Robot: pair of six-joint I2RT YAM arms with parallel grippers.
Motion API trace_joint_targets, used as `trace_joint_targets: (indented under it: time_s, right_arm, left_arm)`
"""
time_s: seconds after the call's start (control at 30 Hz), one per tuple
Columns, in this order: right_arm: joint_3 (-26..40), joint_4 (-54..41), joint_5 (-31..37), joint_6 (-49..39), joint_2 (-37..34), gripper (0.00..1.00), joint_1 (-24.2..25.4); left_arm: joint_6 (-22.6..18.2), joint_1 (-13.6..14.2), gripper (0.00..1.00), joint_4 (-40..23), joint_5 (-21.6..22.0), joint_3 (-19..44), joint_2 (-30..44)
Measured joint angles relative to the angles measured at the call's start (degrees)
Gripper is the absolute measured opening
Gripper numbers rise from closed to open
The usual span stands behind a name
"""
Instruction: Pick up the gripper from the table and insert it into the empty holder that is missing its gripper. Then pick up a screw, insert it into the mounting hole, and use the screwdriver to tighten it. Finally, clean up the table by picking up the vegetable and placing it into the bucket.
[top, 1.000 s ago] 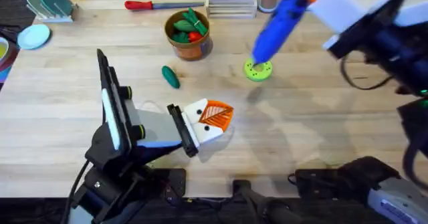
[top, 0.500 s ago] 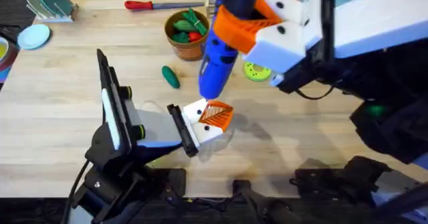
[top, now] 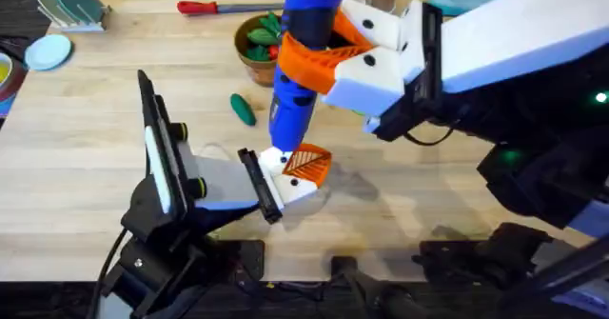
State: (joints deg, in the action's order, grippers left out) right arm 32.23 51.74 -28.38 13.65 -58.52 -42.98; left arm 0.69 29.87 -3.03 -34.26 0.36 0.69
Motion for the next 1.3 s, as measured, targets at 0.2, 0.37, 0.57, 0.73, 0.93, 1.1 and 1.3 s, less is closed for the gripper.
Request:
trace_joint_targets:
  time_s: [0.2, 0.37, 0.57, 0.73, 0.93, 1.1, 1.3]
  right_arm:
    - [0.01, -1.04, 0.0, 0.0, -0.6, 0.022, 0.0]
    - [0.0, -1.41, 0.02, 0.0, -1.49, 0.022, 0.02]
    - [0.02, -1.89, 0.08, 0.13, -1.48, 0.022, 0.02]
    - [0.0, -2.16, 0.03, 0.32, -1.49, 0.022, 0.02]
    - [0.0, -1.88, 0.02, 0.58, -1.49, 0.022, 0.02]
    - [0.0, -2.48, 0.04, 0.94, -1.48, 0.022, 0.02]
    - [0.0, -2.18, 0.02, 0.94, -1.47, 0.022, 0.02]
  left_arm:
    - [0.0, 0.0, 0.005, 0.0, 0.0, 0.0, 0.0]
    - [0.0, 0.0, 0.005, 0.0, 0.0, 0.0, 0.0]
    - [0.02, 0.0, 0.005, -0.02, 0.0, 0.0, 0.0]
    - [0.02, 0.0, 0.005, 0.0, 0.01, 0.0, -0.01]
    - [0.01, 0.0, 0.005, 0.0, 0.0, 0.0, -0.01]
    - [0.0, 0.0, 0.005, 0.0, 0.0, 0.0, 0.0]
    - [0.0, 0.0, 0.005, 0.0, 0.0, 0.0, 0.0]
